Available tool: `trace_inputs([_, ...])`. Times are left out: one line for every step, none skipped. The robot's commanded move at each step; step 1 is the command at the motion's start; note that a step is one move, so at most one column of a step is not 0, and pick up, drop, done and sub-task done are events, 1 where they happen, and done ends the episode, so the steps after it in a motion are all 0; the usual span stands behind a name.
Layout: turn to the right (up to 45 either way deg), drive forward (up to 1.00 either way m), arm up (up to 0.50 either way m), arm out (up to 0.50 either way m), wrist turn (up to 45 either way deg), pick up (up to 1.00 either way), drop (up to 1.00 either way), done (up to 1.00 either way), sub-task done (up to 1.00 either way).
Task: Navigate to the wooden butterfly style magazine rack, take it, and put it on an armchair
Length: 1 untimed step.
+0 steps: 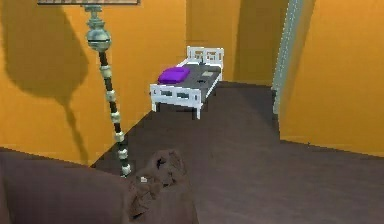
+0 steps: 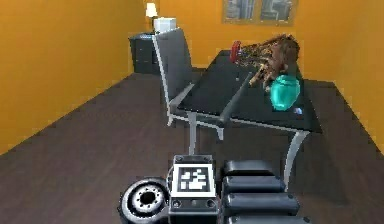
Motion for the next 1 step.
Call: trace_inputs([42.0, 0.0, 0.0, 0.0, 0.0, 0.0, 0.0, 0.0, 0.0])
